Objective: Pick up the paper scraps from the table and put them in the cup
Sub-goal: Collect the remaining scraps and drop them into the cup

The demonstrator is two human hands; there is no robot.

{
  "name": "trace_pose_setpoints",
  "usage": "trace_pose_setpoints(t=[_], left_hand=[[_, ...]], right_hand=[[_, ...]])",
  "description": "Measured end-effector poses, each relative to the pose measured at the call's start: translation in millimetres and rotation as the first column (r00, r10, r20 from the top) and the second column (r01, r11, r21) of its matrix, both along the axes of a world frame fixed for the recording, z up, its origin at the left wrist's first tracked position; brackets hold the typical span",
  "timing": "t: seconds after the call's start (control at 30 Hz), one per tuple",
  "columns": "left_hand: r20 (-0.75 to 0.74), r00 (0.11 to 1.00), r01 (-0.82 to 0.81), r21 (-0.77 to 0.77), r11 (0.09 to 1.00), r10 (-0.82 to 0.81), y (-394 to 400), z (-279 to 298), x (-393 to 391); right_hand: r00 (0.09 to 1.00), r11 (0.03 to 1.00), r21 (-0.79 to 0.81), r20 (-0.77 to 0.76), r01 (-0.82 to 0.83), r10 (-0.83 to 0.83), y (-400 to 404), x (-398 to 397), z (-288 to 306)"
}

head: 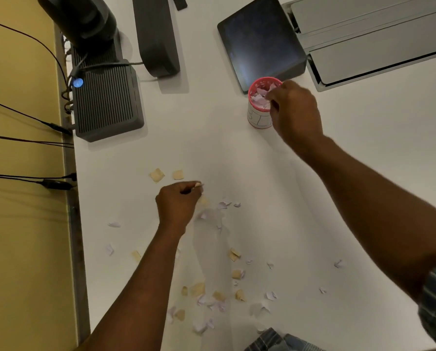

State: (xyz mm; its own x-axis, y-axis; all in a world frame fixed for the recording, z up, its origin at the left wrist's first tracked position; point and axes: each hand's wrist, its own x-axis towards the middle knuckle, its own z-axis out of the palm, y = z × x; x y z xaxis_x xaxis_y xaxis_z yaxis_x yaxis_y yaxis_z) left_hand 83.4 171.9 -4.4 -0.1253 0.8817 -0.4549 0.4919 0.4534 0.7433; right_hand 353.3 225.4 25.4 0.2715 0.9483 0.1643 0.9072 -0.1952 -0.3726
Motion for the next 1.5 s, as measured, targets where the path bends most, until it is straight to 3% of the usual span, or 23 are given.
trace_pose_setpoints(t=[0.1, 0.17, 0.23, 0.3, 0.33, 0.4, 0.6, 0.8, 0.9, 1.03, 1.27, 1.37, 1.5], left_hand=[[0.17, 0.985, -0.01, 0.001, 1.0, 0.009, 18.9, 20.0, 25.4], [0.233, 0.972, 0.012, 0.043, 0.999, -0.021, 36.9, 33.5, 45.6], [0.264, 0.962, 0.042, 0.104, 0.994, -0.068, 55.0, 46.1, 66.4], [0.267, 0.957, 0.073, 0.169, 0.983, -0.117, 71.9, 57.5, 87.3], [0.254, 0.958, 0.085, 0.199, 0.976, -0.136, 80.6, 62.8, 97.5], [0.204, 0.966, 0.106, 0.255, 0.961, -0.16, 97.2, 71.8, 116.3], [0.002, 0.978, 0.189, 0.403, 0.896, -0.207, 128.4, 75.7, 157.0], [-0.262, 0.92, 0.389, 0.529, 0.754, -0.292, 150.7, 70.7, 185.0], [-0.405, 0.841, 0.532, 0.492, 0.689, -0.36, 155.0, 58.9, 192.3], [-0.595, 0.599, 0.768, 0.235, 0.596, -0.536, 152.4, 46.9, 205.5], [-0.684, 0.298, 0.887, -0.06, 0.458, -0.666, 151.8, 24.7, 227.1], [-0.688, 0.247, 0.906, -0.085, 0.414, -0.682, 154.9, 22.1, 232.0], [-0.679, 0.253, 0.911, -0.072, 0.406, -0.689, 157.3, 21.4, 229.4]], right_hand=[[0.985, 0.99, 0.139, -0.171, 0.001, 0.023, -45.7, -19.3, -10.4], [0.96, 0.995, 0.102, -0.277, 0.004, 0.024, -78.6, -35.5, -27.7], [0.937, 0.995, -0.042, -0.344, -0.087, 0.068, -112.1, -54.4, -44.1], [0.914, 0.914, -0.296, -0.373, -0.278, 0.158, -142.0, -72.8, -55.0], [0.901, 0.84, -0.405, -0.384, -0.362, 0.203, -154.6, -80.8, -59.6], [0.883, 0.753, -0.476, -0.356, -0.454, 0.307, -170.3, -94.7, -70.5], [0.821, 0.721, -0.395, -0.3, -0.57, 0.485, -160.6, -121.8, -94.4], [0.644, 0.568, -0.321, -0.224, -0.757, 0.732, -183.0, -120.1, -101.3], [0.597, 0.556, -0.241, -0.16, -0.796, 0.786, -209.1, -108.4, -106.2], [0.641, 0.631, -0.112, -0.13, -0.767, 0.756, -235.0, -96.8, -112.7], [0.744, 0.732, -0.153, -0.038, -0.664, 0.667, -245.8, -87.1, -106.9], [0.762, 0.737, -0.219, -0.053, -0.64, 0.645, -252.5, -82.9, -102.4], [0.741, 0.702, -0.271, -0.073, -0.659, 0.667, -258.0, -80.6, -97.7]])
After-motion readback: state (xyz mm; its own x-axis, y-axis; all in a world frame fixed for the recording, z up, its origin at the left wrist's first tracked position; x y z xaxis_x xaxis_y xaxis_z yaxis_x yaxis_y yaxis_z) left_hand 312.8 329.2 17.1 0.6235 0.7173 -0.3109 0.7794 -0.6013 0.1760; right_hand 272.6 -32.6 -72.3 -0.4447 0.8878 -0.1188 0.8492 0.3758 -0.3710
